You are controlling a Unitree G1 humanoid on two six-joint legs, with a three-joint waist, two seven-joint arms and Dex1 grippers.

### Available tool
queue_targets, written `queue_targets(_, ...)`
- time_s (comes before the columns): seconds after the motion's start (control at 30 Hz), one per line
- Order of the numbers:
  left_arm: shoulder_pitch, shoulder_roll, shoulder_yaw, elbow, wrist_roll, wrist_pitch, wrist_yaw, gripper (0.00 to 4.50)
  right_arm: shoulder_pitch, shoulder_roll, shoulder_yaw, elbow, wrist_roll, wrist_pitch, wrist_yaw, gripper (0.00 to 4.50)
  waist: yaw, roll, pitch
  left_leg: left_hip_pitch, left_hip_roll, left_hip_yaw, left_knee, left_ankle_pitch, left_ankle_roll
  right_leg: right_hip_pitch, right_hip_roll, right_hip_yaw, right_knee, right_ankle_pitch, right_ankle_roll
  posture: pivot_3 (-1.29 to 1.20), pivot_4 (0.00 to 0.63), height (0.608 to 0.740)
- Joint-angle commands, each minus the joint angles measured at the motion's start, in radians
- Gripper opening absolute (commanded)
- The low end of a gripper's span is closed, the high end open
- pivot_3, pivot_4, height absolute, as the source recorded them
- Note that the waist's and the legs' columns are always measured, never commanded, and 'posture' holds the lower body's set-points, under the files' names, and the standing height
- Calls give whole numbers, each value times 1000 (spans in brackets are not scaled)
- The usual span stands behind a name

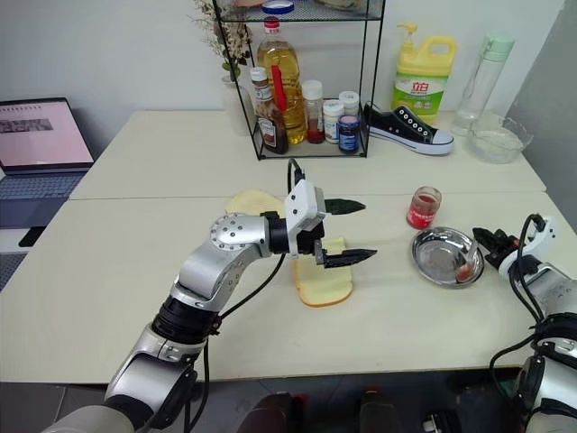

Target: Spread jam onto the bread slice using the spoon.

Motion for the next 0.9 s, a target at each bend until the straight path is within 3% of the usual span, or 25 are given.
queue_targets(0.03,-18,7,42,-8,-16,-15,6,4500,17,-22,-75,-169,75,66,-35,53,0,0,0,0,0,0,0,0,0,0,0,0,0,0,0,0,150,740)
queue_targets(0.2,-11,18,77,-14,-40,11,12,4500,28,35,-166,-486,209,182,-198,53,-3,1,1,0,0,-1,0,0,0,-1,0,0,0,0,0,0,150,740)
queue_targets(0.4,-1,8,93,-17,-48,26,33,4500,-42,104,-56,-761,131,96,-389,53,-5,1,1,-1,0,-1,0,0,0,-1,0,0,1,0,0,0,150,740)
queue_targets(0.5,-10,-3,96,-9,-50,27,50,4500,-109,123,6,-795,85,44,-433,53,-4,1,1,-1,0,-1,0,0,0,-3,0,0,1,0,0,0,150,740)
queue_targets(0.63,-8,-10,93,-2,-42,23,64,4500,-188,124,141,-793,-90,-122,-450,53,-4,2,1,-3,0,0,0,0,0,-5,0,0,1,0,0,0,150,740)
queue_targets(0.9,6,-15,97,-24,-48,35,87,4500,-254,210,297,-590,-331,-439,-438,53,-6,2,1,-4,0,0,0,0,-1,-6,0,0,2,0,0,0,150,740)
